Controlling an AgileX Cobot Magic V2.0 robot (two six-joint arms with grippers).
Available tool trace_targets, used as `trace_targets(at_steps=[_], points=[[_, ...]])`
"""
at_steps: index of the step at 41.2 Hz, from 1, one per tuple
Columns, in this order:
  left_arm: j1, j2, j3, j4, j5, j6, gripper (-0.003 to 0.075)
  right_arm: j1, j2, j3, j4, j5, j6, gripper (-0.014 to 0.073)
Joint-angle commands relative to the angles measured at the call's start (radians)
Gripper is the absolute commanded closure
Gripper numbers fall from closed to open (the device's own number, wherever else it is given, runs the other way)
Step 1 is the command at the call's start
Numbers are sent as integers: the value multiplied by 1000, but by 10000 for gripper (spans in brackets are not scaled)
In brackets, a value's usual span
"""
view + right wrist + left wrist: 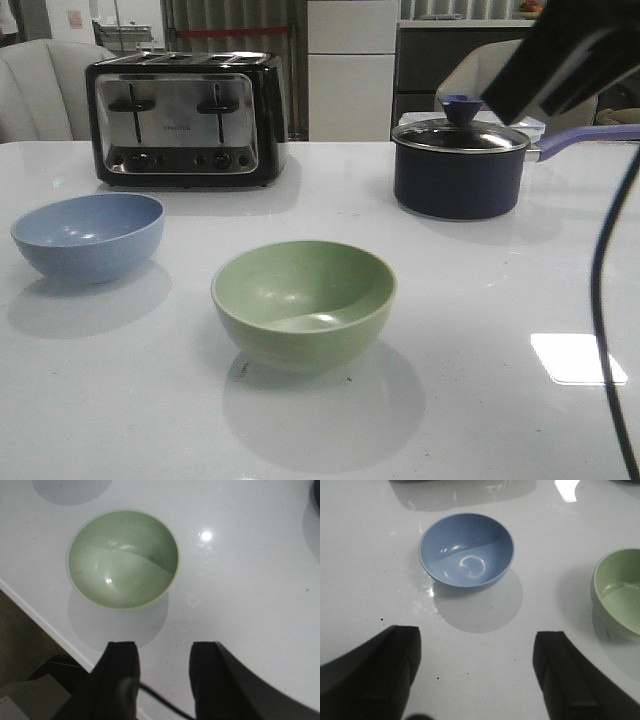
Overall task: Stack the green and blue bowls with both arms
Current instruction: 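Move the left gripper down to the rim of the blue bowl, then grasp and lift the blue bowl with the left gripper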
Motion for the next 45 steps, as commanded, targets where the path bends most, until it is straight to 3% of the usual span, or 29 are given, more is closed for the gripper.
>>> trace_targets(at_steps=[1,8,17,39,45], points=[[3,66,-78,-2,-17,-6,192,1,-82,14,-2,-21,-12,212],[73,241,-188,-2,73,-34,192,1,-158,48,-1,14,-12,212],[175,473,-337,-5,67,-37,192,1,-198,48,-1,15,-12,212],[172,948,-697,-11,92,-37,195,1,-197,48,-1,44,-12,212],[172,1017,-752,-12,103,-35,290,1,-197,48,-1,44,-12,212]])
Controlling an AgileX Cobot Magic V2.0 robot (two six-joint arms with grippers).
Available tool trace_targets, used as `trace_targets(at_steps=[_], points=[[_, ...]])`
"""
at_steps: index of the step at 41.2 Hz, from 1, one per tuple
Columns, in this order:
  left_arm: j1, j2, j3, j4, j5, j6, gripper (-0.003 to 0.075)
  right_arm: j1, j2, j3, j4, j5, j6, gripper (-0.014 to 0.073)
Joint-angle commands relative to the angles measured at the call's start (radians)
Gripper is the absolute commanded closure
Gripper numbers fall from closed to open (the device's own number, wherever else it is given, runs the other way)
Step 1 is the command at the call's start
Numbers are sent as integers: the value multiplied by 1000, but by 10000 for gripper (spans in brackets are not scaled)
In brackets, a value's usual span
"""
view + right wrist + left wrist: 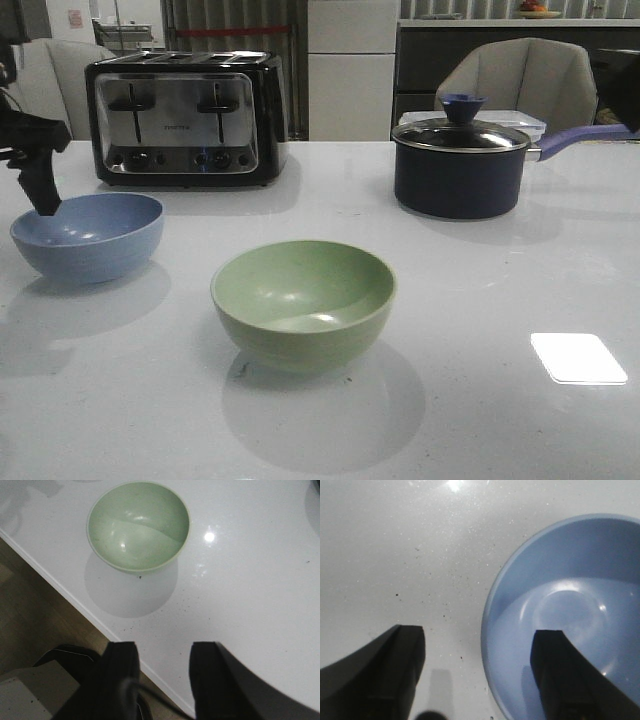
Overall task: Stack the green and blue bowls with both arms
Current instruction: 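Grasp and lift the blue bowl with the left gripper, then lower the blue bowl into the green bowl and open the left gripper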
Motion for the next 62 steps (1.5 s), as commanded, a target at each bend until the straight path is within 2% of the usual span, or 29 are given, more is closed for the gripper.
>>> trace_targets(at_steps=[1,8,16,25,32,37,48,58,62], points=[[-6,-13,-60,-12,-15,-7,319,1,-14,-27,-1,-49,-12,212],[-6,9,-76,-31,6,-5,491,1,-14,-27,-1,-49,-12,212],[-6,13,-76,-31,5,0,630,1,-14,-27,-1,-49,-12,212],[-7,-1,-80,-47,37,30,627,1,-14,-27,-1,-49,-12,212],[-21,-90,-91,-151,104,131,627,1,-14,-27,-1,-49,-12,212],[-56,-177,-91,-178,154,156,627,1,-14,-27,-1,-49,-12,212],[-241,-303,-91,-188,189,160,627,1,-14,-27,-1,-49,-12,212],[-430,-271,-91,-188,172,160,627,1,-14,-27,-1,-49,-12,212],[-470,-242,-91,-188,146,160,627,1,-14,-27,-1,-49,-12,212]])
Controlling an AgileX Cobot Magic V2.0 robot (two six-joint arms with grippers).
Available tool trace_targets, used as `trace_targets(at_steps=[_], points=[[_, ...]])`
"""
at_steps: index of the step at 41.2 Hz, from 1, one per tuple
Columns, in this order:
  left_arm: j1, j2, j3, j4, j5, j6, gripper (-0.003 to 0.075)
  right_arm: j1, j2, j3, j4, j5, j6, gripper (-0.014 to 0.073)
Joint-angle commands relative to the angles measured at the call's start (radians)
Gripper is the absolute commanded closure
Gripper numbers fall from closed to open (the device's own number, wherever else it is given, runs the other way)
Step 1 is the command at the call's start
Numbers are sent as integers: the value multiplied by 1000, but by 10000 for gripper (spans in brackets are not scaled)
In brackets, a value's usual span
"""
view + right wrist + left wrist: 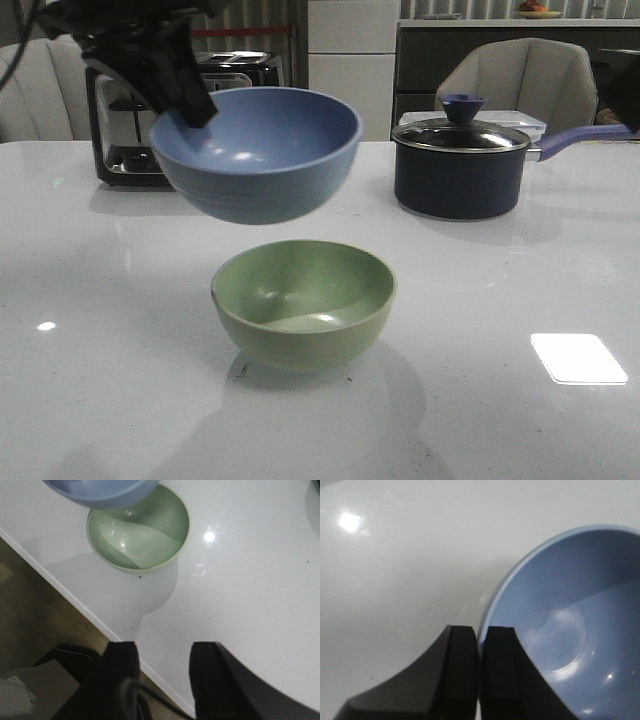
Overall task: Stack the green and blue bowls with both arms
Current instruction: 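Lower the blue bowl into the green bowl and open the left gripper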
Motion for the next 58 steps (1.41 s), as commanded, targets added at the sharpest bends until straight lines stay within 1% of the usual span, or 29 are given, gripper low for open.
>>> trace_targets(at_steps=[1,14,28,30,32,33,37,39,41,51,58], points=[[-45,-8,-32,-22,-73,2,627,1,-14,-27,0,-49,-11,212],[-58,82,-32,-30,-121,2,627,1,-14,-27,0,-50,-11,212],[-54,169,-32,-21,-128,2,622,1,-14,-27,0,-50,-11,212],[-54,177,-32,-21,-128,2,601,1,-14,-27,0,-49,-11,212],[-54,181,-32,-21,-128,2,550,1,-14,-27,0,-49,-11,212],[-54,181,-32,-21,-128,2,520,1,-14,-27,0,-49,-11,212],[-54,175,-35,-21,-120,2,359,1,-14,-27,0,-49,-11,212],[-54,165,-39,-21,-112,2,296,1,-14,-27,0,-51,-11,212],[-54,145,-44,-19,-102,2,258,1,-14,-27,0,-53,-11,212],[-64,-1,-46,1,-65,2,256,1,-14,-27,1,-52,-11,212],[-128,-156,21,17,-53,25,256,1,-14,-27,-16,-52,-11,212]])
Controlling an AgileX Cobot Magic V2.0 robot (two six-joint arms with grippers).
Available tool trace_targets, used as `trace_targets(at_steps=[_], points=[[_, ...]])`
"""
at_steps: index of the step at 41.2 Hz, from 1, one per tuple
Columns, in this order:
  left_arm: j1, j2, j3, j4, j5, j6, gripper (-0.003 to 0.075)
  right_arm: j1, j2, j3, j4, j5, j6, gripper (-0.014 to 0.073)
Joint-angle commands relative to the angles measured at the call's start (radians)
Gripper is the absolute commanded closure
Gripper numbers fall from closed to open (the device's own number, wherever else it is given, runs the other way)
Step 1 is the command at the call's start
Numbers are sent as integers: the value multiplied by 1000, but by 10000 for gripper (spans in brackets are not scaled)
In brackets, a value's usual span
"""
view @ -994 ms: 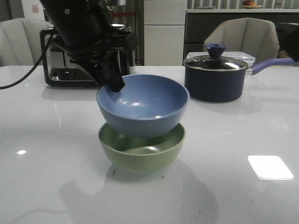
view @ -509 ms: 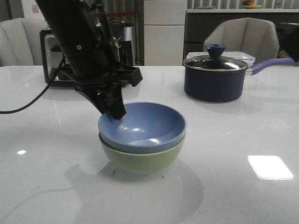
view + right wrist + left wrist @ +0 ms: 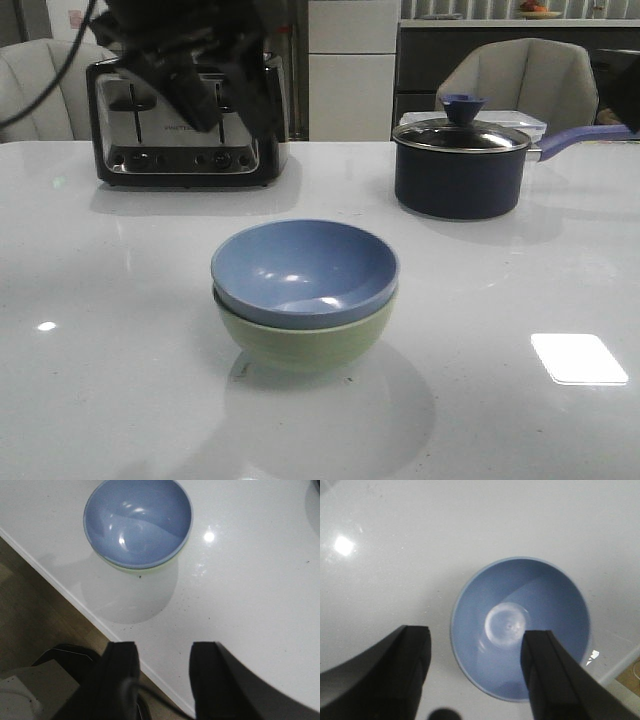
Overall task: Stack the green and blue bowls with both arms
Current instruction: 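Lower the blue bowl into the green bowl and open the left gripper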
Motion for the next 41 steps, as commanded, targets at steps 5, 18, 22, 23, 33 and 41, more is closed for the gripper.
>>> trace_targets(at_steps=[5,18,22,23,33,41], points=[[-116,-241,96,57,-17,12,256,-3,-15,-27,-23,-54,-9,212],[-181,-563,367,111,-88,-6,256,-24,-115,-17,-26,-52,40,212],[-181,-669,446,155,-125,-48,257,-24,-178,34,-32,-69,40,212],[-181,-697,461,162,-128,-53,256,-24,-191,48,-33,-74,40,212],[-181,-898,600,163,-164,-72,269,-24,-296,164,-33,-101,40,212],[-181,-942,631,163,-201,-72,339,-24,-301,169,-33,-99,40,301]])
